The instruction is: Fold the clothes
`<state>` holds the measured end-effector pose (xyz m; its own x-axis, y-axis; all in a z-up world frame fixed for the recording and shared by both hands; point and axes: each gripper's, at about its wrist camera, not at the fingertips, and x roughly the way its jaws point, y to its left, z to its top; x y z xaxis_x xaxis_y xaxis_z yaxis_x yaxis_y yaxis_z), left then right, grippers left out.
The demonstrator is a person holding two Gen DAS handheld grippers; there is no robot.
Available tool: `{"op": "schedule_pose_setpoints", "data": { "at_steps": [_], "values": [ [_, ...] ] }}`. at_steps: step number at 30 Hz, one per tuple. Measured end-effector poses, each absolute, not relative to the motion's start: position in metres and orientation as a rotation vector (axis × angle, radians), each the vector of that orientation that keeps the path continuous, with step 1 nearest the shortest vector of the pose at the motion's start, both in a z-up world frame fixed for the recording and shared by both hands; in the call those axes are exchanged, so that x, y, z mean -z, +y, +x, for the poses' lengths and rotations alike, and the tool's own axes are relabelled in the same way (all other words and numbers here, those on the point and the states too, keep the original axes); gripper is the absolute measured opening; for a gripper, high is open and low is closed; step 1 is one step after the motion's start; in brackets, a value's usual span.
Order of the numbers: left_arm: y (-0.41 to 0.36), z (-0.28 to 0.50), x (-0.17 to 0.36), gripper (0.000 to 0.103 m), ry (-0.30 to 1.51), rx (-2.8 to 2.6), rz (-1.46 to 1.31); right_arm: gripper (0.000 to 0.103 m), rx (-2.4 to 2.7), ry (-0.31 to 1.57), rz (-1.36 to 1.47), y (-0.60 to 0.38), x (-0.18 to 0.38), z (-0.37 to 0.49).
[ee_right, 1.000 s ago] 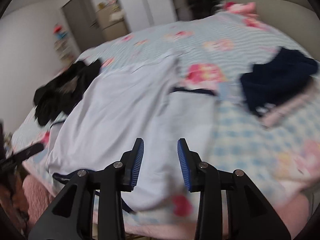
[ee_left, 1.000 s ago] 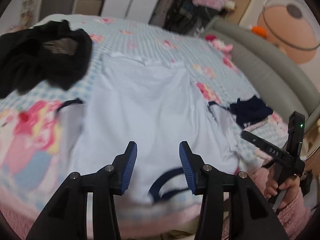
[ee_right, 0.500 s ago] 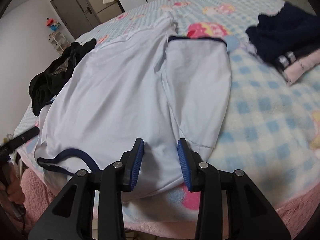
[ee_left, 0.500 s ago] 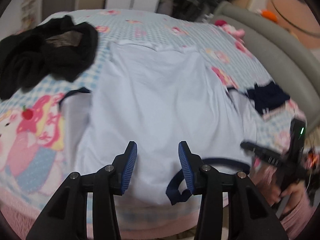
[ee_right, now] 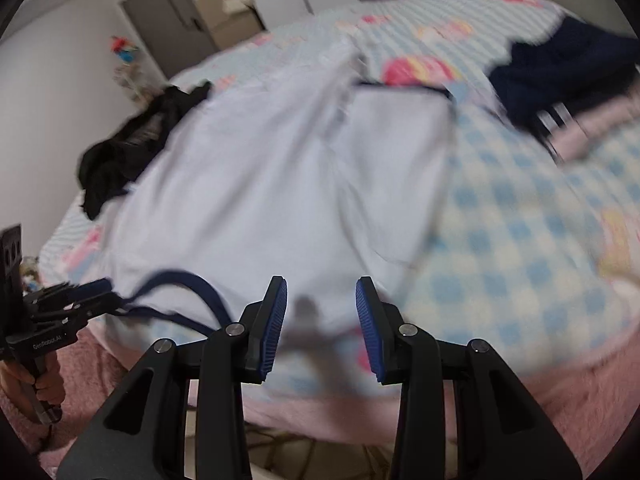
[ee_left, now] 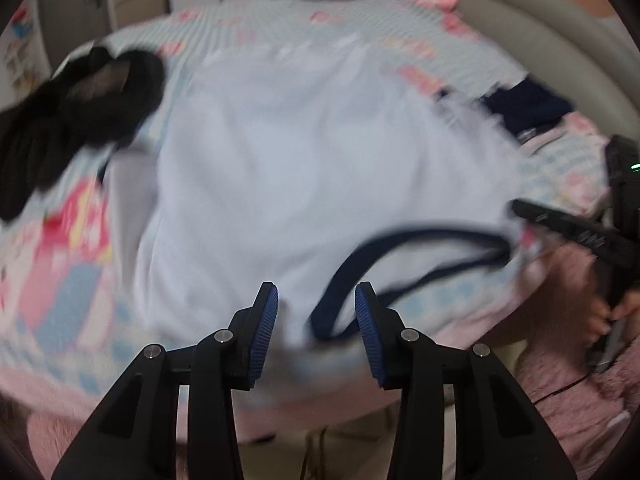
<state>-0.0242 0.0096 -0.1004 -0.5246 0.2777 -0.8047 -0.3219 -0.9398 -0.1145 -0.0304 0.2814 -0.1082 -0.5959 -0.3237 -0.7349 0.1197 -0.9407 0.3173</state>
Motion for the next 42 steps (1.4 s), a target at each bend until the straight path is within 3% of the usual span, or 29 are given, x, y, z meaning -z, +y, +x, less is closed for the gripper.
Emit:
{"op": "schedule_pose_setpoints", "data": {
  "at_steps": [3,7,10,13,17,24,30,35,39,42],
  "values": [
    [0.030,-0.046,0.094,0.045,0.066,-2.454,-1.237,0.044,2.585,-0.201,1.266,0.258,0.104,-0.044],
    [0.058,-0.075,0.104,0.045,0.044,-2.403,-1.232,0.045,2.579,-0.013,1.424,0.240,0.128,-0.049],
    [0.078,-0.078,0.128,0.045,0.074,-2.369,-1.316,0.045,2.573,0.006,1.410,0.244,0.129,-0.034],
    [0.089,-0.074,0.154,0.045,0.137,-2.379,-1.439,0.046,2.527,-0.059,1.431,0.257,0.130,-0.026],
    [0.095,-0.054,0.138,0.045,0.181,-2.399,-1.445,0.045,2.516,-0.203,1.378,0.276,0.114,-0.026],
    [0.106,-0.069,0.096,0.046,0.042,-2.420,-1.233,0.046,2.627,-0.208,1.382,0.285,0.110,-0.047],
    [0.131,-0.098,0.118,0.047,0.013,-2.338,-1.271,0.043,2.789,-0.230,1.423,0.311,0.115,-0.023],
    [0.138,-0.071,0.144,0.047,-0.059,-2.298,-1.337,0.045,2.837,-0.387,1.305,0.339,0.103,-0.019],
    [0.139,-0.065,0.130,0.047,-0.029,-2.313,-1.293,0.045,2.854,-0.312,1.255,0.321,0.101,-0.021],
    [0.130,-0.080,0.114,0.049,-0.126,-2.348,-1.217,0.047,2.858,-0.240,1.282,0.312,0.106,-0.027]
  ]
}}
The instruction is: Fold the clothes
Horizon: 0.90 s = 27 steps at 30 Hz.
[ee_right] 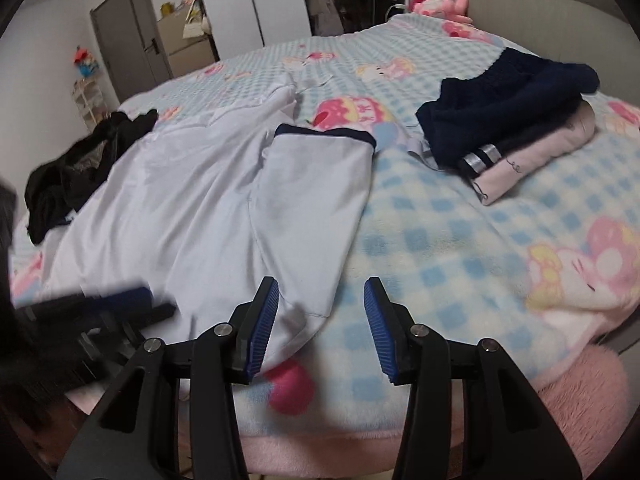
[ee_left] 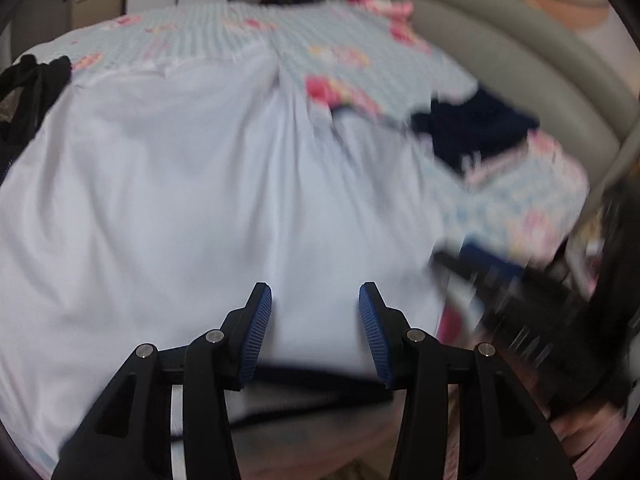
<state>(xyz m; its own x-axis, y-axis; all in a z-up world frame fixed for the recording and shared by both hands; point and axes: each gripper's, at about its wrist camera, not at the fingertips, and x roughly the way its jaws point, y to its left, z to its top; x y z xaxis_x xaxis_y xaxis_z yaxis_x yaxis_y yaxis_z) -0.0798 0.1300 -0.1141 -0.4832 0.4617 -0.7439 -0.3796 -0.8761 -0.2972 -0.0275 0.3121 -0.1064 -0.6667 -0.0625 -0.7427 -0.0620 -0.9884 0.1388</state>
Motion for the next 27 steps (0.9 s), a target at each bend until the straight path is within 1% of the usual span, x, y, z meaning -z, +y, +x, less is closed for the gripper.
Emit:
{"op": "schedule_pose_setpoints", "data": {
  "at_steps": [1,4,6,7,8,9,10,14,17,19,21,22,24,27],
  "values": [
    [0.130,-0.086,0.114,0.049,-0.129,-2.341,-1.217,0.050,2.850,-0.224,1.304,0.310,0.110,-0.030],
    [0.140,-0.098,0.132,0.049,-0.051,-2.326,-1.314,0.050,2.806,-0.206,1.446,0.312,0.126,-0.038],
    [0.142,-0.097,0.149,0.050,-0.001,-2.299,-1.395,0.051,2.814,-0.222,1.461,0.317,0.124,-0.036],
    [0.141,-0.091,0.152,0.051,0.012,-2.290,-1.394,0.055,2.828,-0.223,1.465,0.319,0.122,-0.034],
    [0.140,-0.084,0.152,0.053,0.023,-2.280,-1.390,0.058,2.842,-0.225,1.468,0.321,0.119,-0.032],
    [0.138,-0.079,0.151,0.056,0.025,-2.257,-1.397,0.058,2.854,-0.229,1.430,0.321,0.115,-0.030],
    [0.137,-0.074,0.149,0.056,0.025,-2.236,-1.402,0.057,2.866,-0.234,1.392,0.321,0.111,-0.028],
    [0.123,-0.078,0.128,0.057,-0.068,-2.276,-1.329,0.058,2.876,-0.238,1.224,0.316,0.092,-0.029],
    [0.121,-0.091,0.117,0.057,-0.086,-2.330,-1.286,0.058,2.845,-0.208,1.289,0.311,0.103,-0.044],
    [0.126,-0.100,0.120,0.058,-0.062,-2.326,-1.285,0.058,2.819,-0.189,1.359,0.308,0.115,-0.054],
    [0.136,-0.103,0.134,0.058,-0.011,-2.308,-1.348,0.058,2.820,-0.204,1.492,0.316,0.135,-0.056],
    [0.140,-0.104,0.141,0.058,0.010,-2.298,-1.376,0.058,2.811,-0.288,1.489,0.325,0.135,-0.054],
    [0.141,-0.093,0.150,0.059,0.002,-2.274,-1.393,0.058,2.841,-0.340,1.483,0.333,0.128,-0.050],
    [0.142,-0.076,0.147,0.061,0.043,-2.239,-1.357,0.059,2.881,-0.360,1.445,0.336,0.120,-0.042]
  ]
}}
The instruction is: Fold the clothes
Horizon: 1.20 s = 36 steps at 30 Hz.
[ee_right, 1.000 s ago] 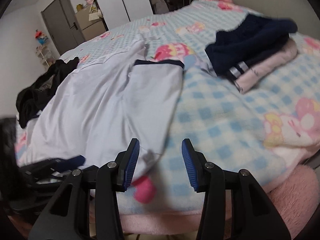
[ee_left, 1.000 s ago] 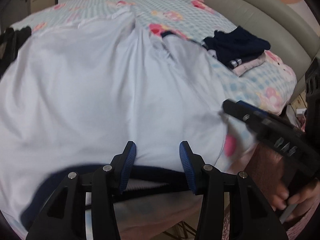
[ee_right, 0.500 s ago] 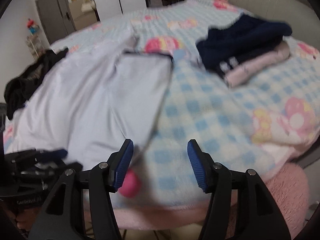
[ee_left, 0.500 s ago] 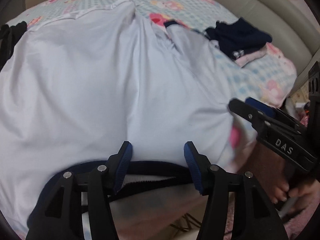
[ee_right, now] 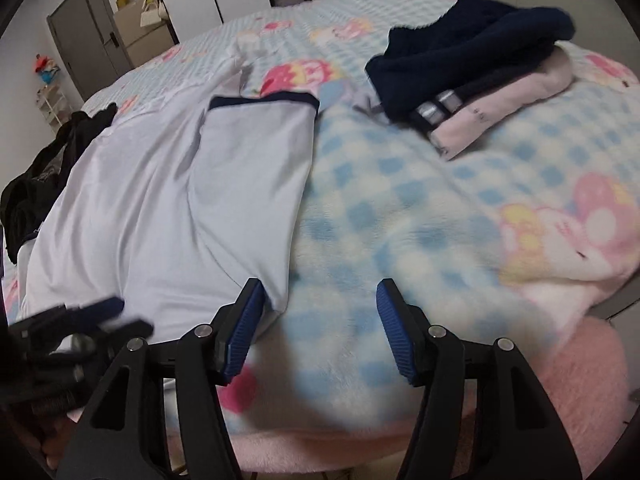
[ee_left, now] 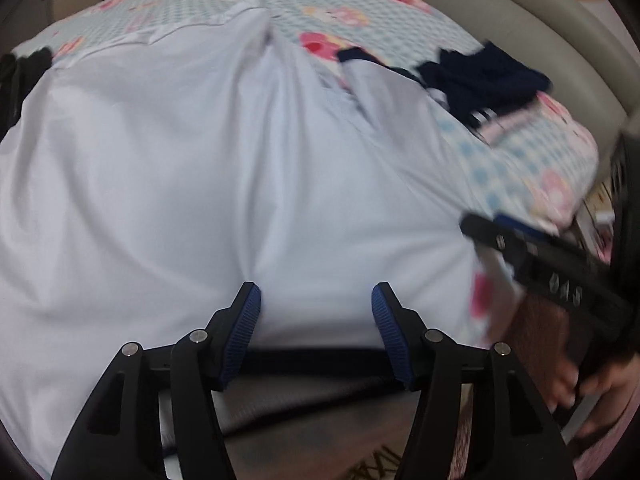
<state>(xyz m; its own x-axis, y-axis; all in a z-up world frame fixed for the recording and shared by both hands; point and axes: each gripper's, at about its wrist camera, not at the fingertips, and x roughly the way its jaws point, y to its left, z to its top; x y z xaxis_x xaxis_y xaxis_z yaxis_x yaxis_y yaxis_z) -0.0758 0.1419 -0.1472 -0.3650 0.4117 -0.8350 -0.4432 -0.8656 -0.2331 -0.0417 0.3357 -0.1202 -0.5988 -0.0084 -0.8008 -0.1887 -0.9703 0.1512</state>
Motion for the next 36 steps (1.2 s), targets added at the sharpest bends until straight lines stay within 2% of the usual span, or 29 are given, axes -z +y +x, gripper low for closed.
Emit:
{"op": "schedule_pose_setpoints", "data": {
  "at_steps": [2,5,7,10,12,14,16,22,26,28,34,36],
  "values": [
    [0.144,-0.072,0.139,0.061,0.068,-2.225,-1.327,0.059,-2.708,0.321,-1.303,0.333,0.113,-0.037],
    [0.146,-0.079,0.124,0.061,0.010,-2.251,-1.258,0.060,-2.789,0.303,-1.241,0.336,0.099,-0.033],
    [0.153,-0.085,0.119,0.062,0.002,-2.264,-1.240,0.060,-2.844,0.339,-1.323,0.332,0.103,-0.037],
    [0.169,-0.091,0.125,0.062,0.083,-2.268,-1.287,0.060,-2.799,0.435,-1.535,0.328,0.126,-0.039],
    [0.173,-0.087,0.131,0.062,0.133,-2.264,-1.325,0.060,-2.753,0.364,-1.534,0.329,0.125,-0.038],
    [0.167,-0.080,0.133,0.063,0.131,-2.258,-1.323,0.060,-2.649,0.191,-1.478,0.329,0.119,-0.034],
    [0.155,-0.077,0.132,0.063,0.079,-2.245,-1.328,0.060,-2.628,0.209,-1.443,0.335,0.116,-0.030],
    [0.133,-0.081,0.117,0.063,-0.074,-2.321,-1.268,0.061,-2.776,0.514,-1.207,0.360,0.089,-0.024],
    [0.136,-0.085,0.123,0.063,-0.099,-2.288,-1.283,0.061,-2.859,0.602,-1.323,0.344,0.106,-0.033],
    [0.142,-0.082,0.135,0.063,-0.064,-2.260,-1.333,0.061,-2.850,0.587,-1.418,0.332,0.117,-0.039],
    [0.146,-0.056,0.138,0.064,0.068,-2.229,-1.349,0.059,-2.720,0.395,-1.395,0.329,0.115,-0.029],
    [0.136,-0.058,0.129,0.064,-0.001,-2.227,-1.323,0.060,-2.813,0.500,-1.317,0.337,0.101,-0.034]
  ]
}}
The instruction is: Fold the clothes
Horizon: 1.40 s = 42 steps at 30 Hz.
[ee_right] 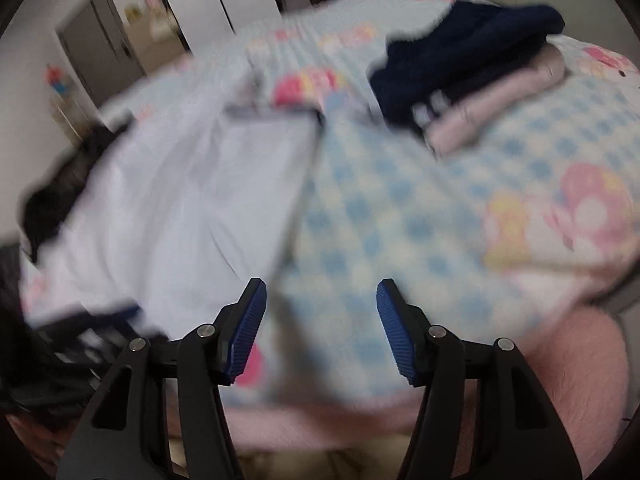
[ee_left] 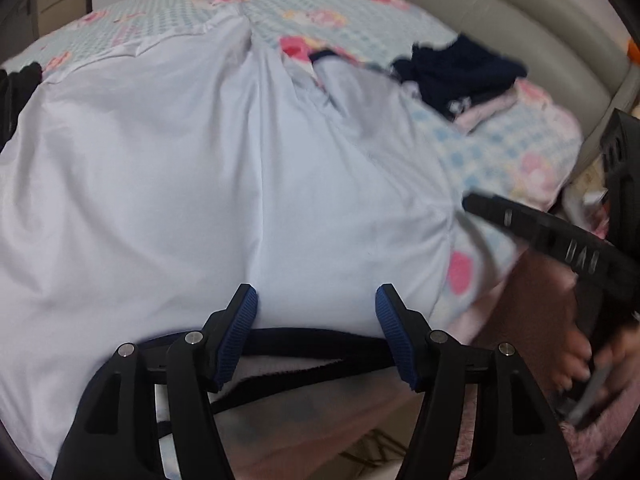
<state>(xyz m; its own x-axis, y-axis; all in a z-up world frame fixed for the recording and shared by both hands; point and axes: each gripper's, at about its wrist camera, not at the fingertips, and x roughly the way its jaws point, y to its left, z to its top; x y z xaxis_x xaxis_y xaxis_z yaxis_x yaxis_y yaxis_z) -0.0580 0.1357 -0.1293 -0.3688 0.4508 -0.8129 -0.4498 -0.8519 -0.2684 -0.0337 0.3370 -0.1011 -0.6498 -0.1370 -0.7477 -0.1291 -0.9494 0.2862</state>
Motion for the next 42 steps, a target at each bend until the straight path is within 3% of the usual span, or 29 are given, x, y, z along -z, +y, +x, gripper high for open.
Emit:
{"op": "schedule_pose_setpoints", "data": {
  "at_steps": [4,8,9,13,16,22,26,28,30,32,33,34,35,37,42],
  "values": [
    [0.126,-0.078,0.118,0.062,-0.122,-2.273,-1.283,0.063,2.671,-0.504,1.285,0.340,0.096,-0.089],
    [0.139,-0.093,0.112,0.060,-0.122,-2.290,-1.237,0.066,2.602,-0.557,1.406,0.342,0.130,-0.141],
    [0.144,-0.095,0.112,0.060,-0.111,-2.289,-1.233,0.062,2.591,-0.594,1.404,0.343,0.137,-0.148],
    [0.158,-0.097,0.124,0.060,-0.101,-2.247,-1.271,0.012,2.628,-0.509,1.281,0.332,0.130,-0.138],
    [0.163,-0.094,0.134,0.060,-0.083,-2.237,-1.296,0.004,2.702,-0.450,1.217,0.334,0.119,-0.122],
    [0.156,-0.096,0.131,0.060,-0.159,-2.222,-1.299,0.002,2.957,-0.309,1.277,0.359,0.107,-0.099],
    [0.141,-0.096,0.130,0.060,-0.237,-2.225,-1.291,0.009,2.740,-0.624,1.274,0.386,0.117,-0.090],
    [0.133,-0.096,0.131,0.061,-0.264,-2.232,-1.297,0.037,2.604,-0.796,1.199,0.390,0.116,-0.095],
    [0.128,-0.097,0.131,0.061,-0.271,-2.251,-1.299,0.055,2.511,-0.875,1.140,0.388,0.114,-0.103],
    [0.118,-0.094,0.128,0.061,-0.292,-2.267,-1.288,0.060,2.501,-0.793,1.163,0.372,0.115,-0.124],
    [0.113,-0.093,0.127,0.061,-0.302,-2.274,-1.284,0.055,2.512,-0.713,1.235,0.362,0.121,-0.137],
    [0.108,-0.091,0.126,0.061,-0.304,-2.285,-1.284,0.024,2.521,-0.631,1.305,0.351,0.128,-0.150],
    [0.102,-0.090,0.124,0.061,-0.300,-2.304,-1.282,0.016,2.556,-0.530,1.353,0.342,0.130,-0.154],
    [0.090,-0.086,0.120,0.061,-0.295,-2.343,-1.267,0.007,2.644,-0.394,1.312,0.328,0.119,-0.148],
    [0.051,-0.084,0.119,0.062,-0.330,-2.434,-1.272,0.002,2.856,-0.182,1.279,0.322,0.101,-0.121]
  ]
}}
